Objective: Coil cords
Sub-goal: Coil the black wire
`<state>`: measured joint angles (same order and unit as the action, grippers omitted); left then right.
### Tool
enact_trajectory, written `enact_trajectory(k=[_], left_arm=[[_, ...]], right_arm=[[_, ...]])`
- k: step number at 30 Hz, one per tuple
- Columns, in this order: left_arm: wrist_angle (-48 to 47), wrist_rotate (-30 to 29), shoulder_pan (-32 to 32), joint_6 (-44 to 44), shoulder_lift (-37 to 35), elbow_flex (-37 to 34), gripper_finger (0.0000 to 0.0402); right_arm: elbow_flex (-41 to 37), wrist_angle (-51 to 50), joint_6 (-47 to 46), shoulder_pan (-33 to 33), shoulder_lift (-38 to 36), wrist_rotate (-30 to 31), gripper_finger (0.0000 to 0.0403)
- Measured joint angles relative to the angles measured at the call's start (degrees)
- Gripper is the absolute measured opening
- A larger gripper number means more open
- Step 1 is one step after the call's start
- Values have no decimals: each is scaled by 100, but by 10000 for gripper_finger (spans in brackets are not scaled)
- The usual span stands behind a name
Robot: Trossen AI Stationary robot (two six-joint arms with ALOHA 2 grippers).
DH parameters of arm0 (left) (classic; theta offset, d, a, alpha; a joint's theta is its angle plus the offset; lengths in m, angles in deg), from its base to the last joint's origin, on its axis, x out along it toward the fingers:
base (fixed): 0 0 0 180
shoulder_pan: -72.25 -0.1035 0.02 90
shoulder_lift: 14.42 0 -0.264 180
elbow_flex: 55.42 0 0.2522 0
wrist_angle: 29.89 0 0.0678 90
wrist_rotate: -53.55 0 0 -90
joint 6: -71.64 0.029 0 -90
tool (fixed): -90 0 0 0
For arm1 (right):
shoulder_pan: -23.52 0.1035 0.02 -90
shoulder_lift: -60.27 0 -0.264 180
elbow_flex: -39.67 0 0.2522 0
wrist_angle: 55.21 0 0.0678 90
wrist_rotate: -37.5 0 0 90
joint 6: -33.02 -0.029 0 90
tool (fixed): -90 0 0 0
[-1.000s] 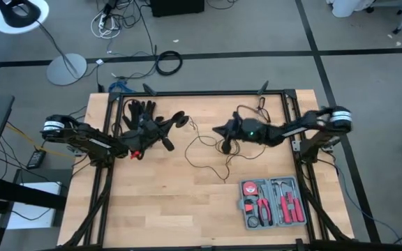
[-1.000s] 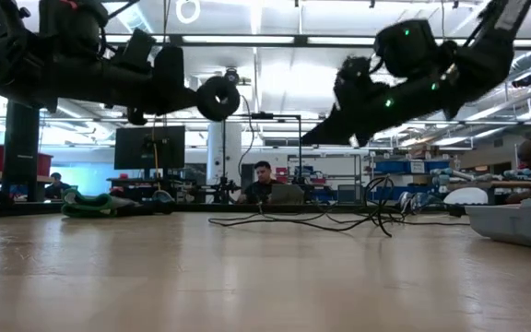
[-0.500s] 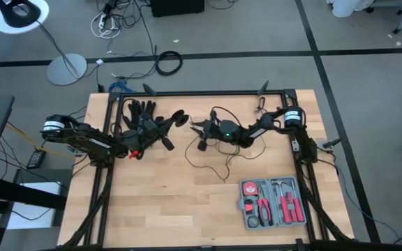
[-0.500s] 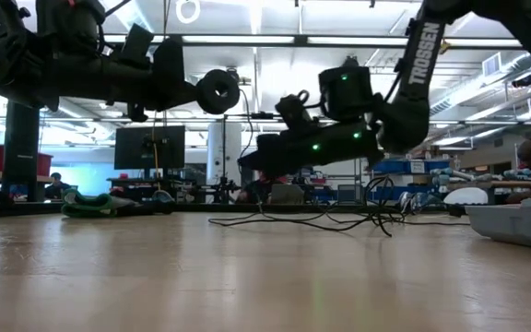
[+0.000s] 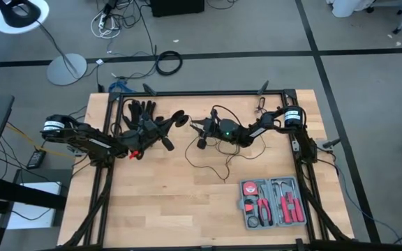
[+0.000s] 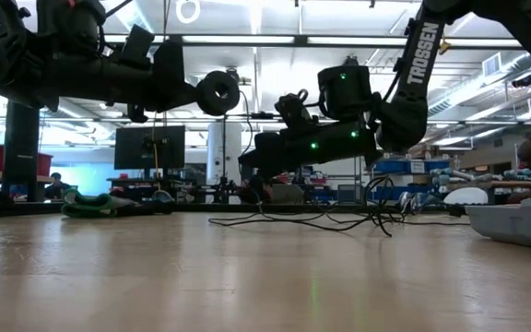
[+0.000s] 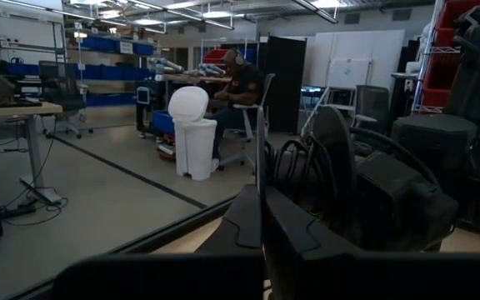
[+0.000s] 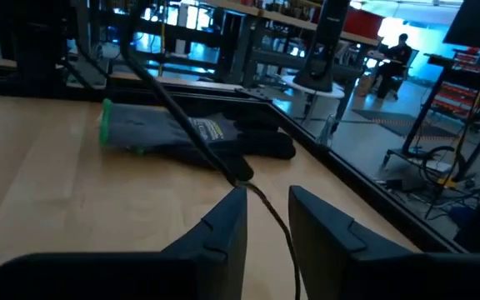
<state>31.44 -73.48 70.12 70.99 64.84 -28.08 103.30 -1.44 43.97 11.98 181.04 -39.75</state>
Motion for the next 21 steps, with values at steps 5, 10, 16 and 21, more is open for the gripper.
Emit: enact_trajectory(k=[5,10,16,21], left_arm=[[6,0,0,-2,0,0,0],[20,0,0,-9,0,0,0],[51,32,0,-252,0,1,0],[14,52,0,-248,0,166,0]], right_arm=[[96,-11,120,-11,0,-275,65],[105,-35,135,-11,0,-345,8],[356,-929,-596,-46,0,-41,2],[1225,-3085,-1026,-57,0,-123,1]])
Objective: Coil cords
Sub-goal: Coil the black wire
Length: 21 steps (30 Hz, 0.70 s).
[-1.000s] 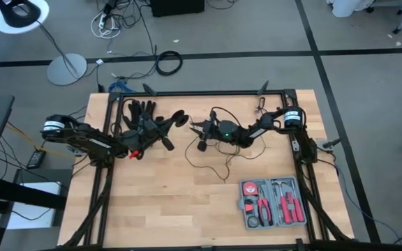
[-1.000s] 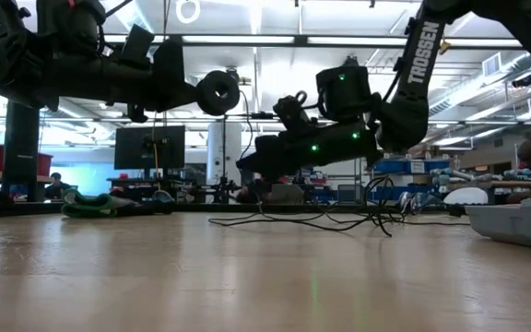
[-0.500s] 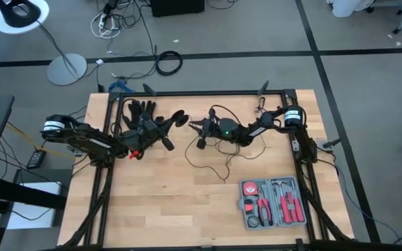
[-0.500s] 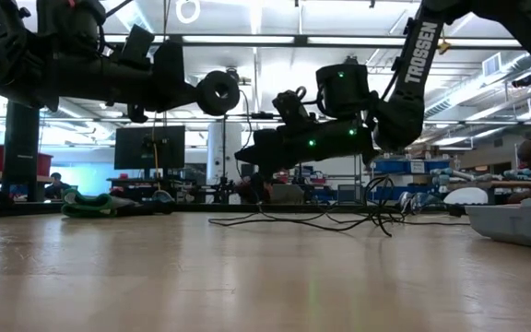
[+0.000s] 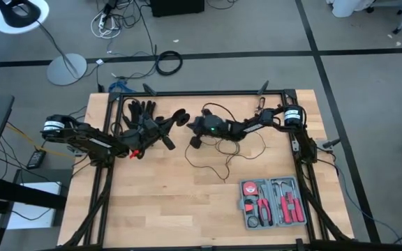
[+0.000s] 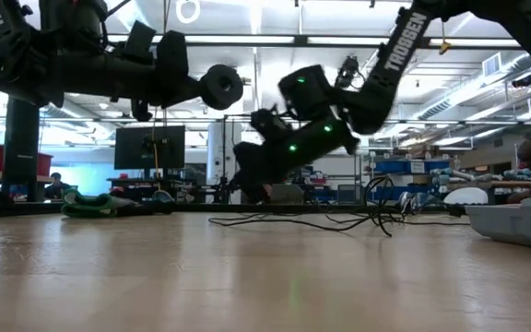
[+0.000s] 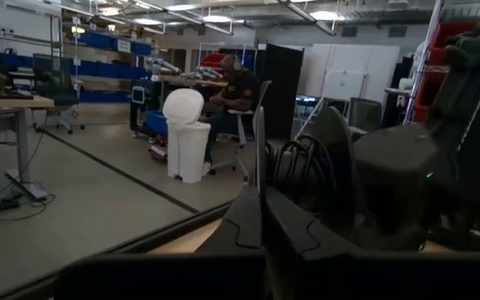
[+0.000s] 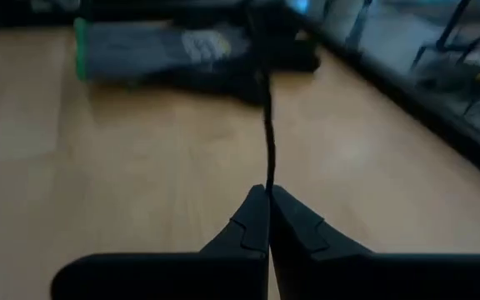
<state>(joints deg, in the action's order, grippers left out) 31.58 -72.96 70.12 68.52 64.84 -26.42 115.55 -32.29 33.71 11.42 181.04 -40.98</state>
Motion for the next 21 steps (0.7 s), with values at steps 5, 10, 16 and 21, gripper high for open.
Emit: enact_trajectory(k=[5,10,16,21], left_arm=[[-195,-303,-15,406,2,180,0],[-1024,-723,-94,591,0,421,0],[-1852,-1289,-118,800,-1,633,0],[-1849,-1871,-119,1100,2,623,0]], right_arm=[[583,-479,503,191,0,-618,1],[1030,-958,1070,457,0,-829,0],[1191,-1324,1304,624,13,-783,0],[1201,-1770,1171,737,0,-833,1]])
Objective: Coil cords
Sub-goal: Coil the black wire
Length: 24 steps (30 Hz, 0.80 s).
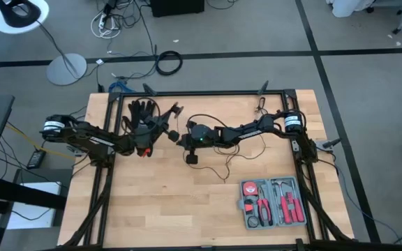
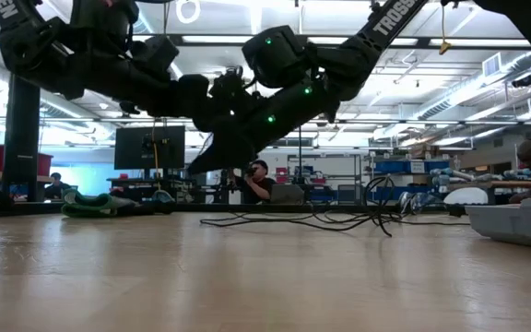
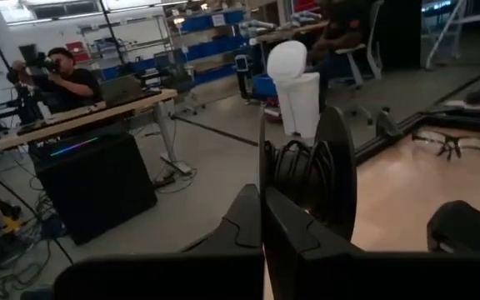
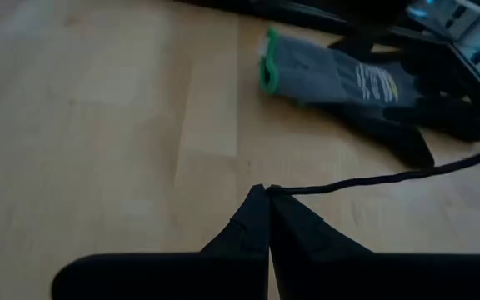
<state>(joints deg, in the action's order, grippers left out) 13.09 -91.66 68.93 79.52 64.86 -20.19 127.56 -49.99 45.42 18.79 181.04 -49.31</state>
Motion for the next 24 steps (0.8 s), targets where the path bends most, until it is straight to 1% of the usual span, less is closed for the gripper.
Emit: enact_trajectory(k=[4,7,12,19,21,24], left_arm=[[-16,-62,1,-81,0,0,0],[52,-88,8,-361,0,-36,0],[133,-123,-12,-1208,0,-414,0],[167,-213,-17,-2365,0,-1057,0],[264,-208,-9,-2613,0,-1183,0],[620,-132,55,-2639,0,-1325,0]], right_arm=[[2,-245,-203,-54,0,2,11],[0,-466,-229,-75,0,-14,21],[-2,-511,-249,-58,0,-340,29],[-4,-690,-319,-64,-20,-431,27],[-11,-1081,-324,-67,-108,-231,26],[-16,-1881,-369,-111,-431,346,22]])
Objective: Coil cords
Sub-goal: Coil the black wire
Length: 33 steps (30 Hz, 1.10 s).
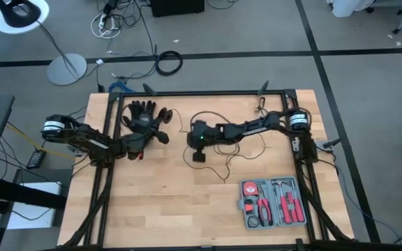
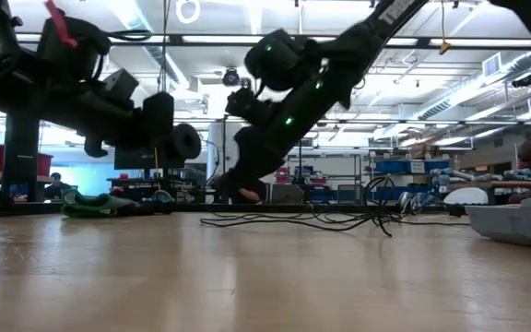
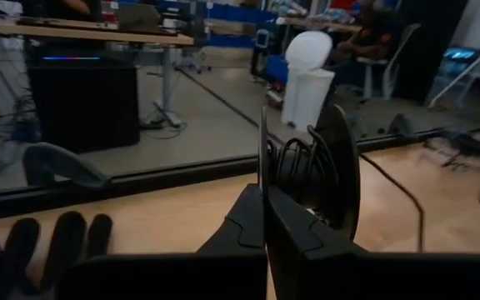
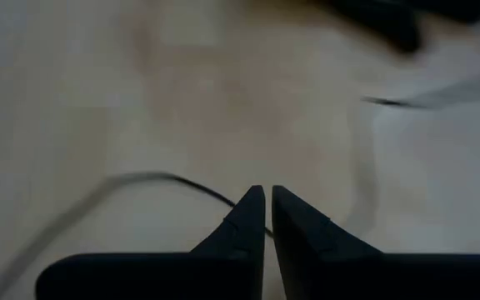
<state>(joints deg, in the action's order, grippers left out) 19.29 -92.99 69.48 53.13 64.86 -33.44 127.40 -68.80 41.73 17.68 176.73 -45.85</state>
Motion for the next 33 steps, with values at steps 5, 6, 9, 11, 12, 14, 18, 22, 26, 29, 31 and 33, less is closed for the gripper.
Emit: enact_trajectory(k=[5,6,9,11,12,14,18,22,26,29,31,33], left_arm=[[685,19,177,293,0,-145,0],[780,25,228,408,0,-152,0],[1070,77,391,759,0,-182,0],[1225,192,496,959,0,-181,0],[1300,235,541,1056,0,-181,0],[1427,336,598,1229,0,-179,0],[1831,346,630,1535,-1,-177,0],[2193,339,629,1803,-2,-172,0],[2342,342,628,1837,-2,-170,0],[2338,342,628,1835,-2,-170,0],[2349,325,628,1833,-2,-170,0],[2360,320,628,1833,-2,-170,0]], right_arm=[[-709,-245,-58,-136,-923,427,5],[-958,-188,-122,-174,-1159,433,3],[-1812,366,-427,-277,-1919,432,4],[-2463,1031,-761,-321,-2311,444,8],[-2783,1458,-1019,-332,-2444,456,8],[-3377,2611,-1604,-336,-2582,445,8],[-4137,5184,-2266,-336,-2257,414,5],[-4085,6791,-2017,-340,-1453,401,7],[-3403,6890,-1759,-331,-650,114,17],[-2846,6917,-1476,-331,-275,-153,26],[-2556,6896,-1256,-329,-132,-203,35],[-2367,6683,-985,-329,-111,-218,46]])
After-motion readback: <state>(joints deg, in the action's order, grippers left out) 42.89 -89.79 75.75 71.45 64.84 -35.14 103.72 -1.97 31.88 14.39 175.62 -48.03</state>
